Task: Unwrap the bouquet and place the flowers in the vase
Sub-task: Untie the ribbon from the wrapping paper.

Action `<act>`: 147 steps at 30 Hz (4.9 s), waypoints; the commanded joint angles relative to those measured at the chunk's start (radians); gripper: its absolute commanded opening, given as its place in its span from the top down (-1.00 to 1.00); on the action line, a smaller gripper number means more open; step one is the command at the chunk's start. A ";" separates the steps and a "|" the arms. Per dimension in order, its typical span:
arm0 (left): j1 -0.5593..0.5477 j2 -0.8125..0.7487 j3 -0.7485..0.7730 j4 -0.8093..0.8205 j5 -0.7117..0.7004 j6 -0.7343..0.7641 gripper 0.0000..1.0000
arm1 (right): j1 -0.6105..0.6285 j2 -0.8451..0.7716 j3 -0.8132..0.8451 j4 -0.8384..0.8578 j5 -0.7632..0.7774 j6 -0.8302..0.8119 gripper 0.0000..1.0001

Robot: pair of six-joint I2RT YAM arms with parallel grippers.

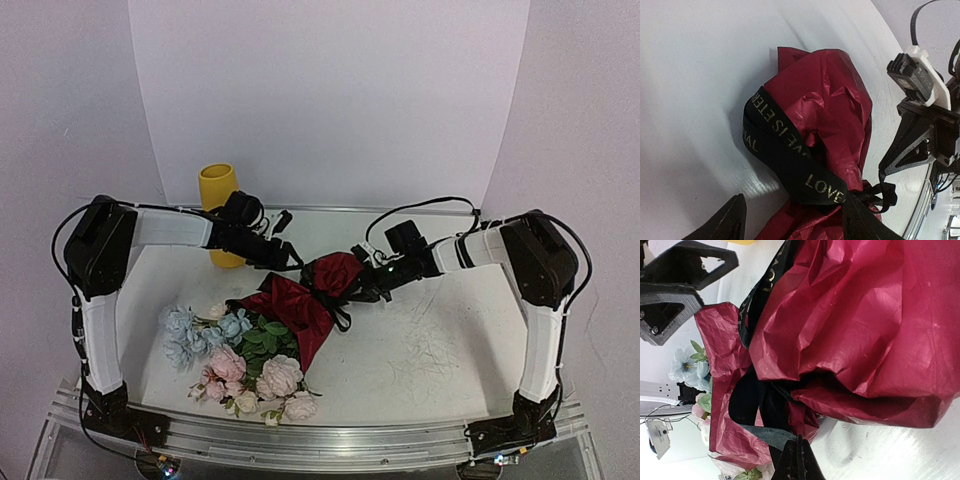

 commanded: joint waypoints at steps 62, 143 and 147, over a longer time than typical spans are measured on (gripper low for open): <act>-0.041 0.208 0.407 -0.239 -0.172 -0.131 -0.35 | -0.053 -0.031 0.070 -0.150 0.040 -0.115 1.00; -0.019 0.094 0.382 -0.310 -0.443 -0.055 1.00 | -0.067 -0.066 0.032 -0.177 0.184 -0.100 1.00; -0.019 0.080 0.371 -0.302 -0.460 -0.047 1.00 | -0.091 -0.082 0.004 -0.180 0.200 -0.091 1.00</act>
